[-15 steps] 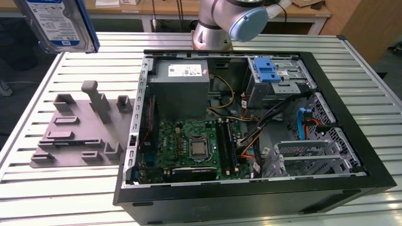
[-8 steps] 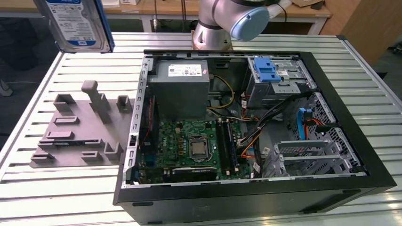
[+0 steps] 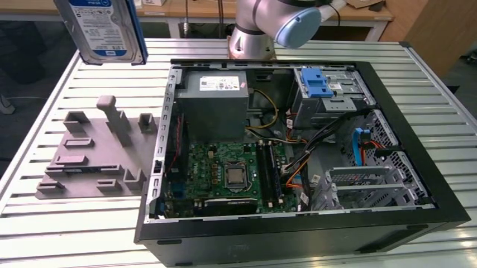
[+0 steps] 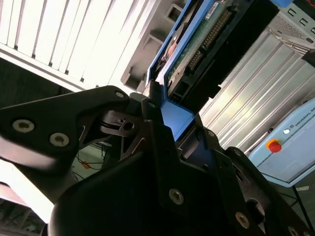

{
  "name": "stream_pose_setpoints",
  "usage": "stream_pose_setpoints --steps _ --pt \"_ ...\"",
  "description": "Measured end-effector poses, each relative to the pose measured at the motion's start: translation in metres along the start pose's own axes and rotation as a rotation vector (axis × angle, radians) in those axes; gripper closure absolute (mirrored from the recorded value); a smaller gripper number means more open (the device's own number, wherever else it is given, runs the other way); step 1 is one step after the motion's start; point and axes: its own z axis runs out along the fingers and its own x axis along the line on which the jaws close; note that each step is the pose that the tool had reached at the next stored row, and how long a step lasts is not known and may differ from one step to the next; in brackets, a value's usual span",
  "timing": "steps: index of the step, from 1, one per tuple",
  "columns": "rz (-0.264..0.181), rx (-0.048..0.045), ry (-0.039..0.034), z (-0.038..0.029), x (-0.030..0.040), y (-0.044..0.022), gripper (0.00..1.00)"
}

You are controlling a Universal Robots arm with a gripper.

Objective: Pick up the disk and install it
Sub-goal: 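Pick up the disk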

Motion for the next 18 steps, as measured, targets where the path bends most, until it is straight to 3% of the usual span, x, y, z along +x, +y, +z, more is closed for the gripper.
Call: stream_pose_setpoints --steps 12,14,18 --pt "0.0 0.0 0.0 0.0 0.0389 -0.0036 0.64" --pt "0.0 0.0001 -0.0001 -0.0001 0.0424 -0.0089 0.64" --pt "0.0 0.0 0.0 -0.0004 0.0446 -0.0265 0.64"
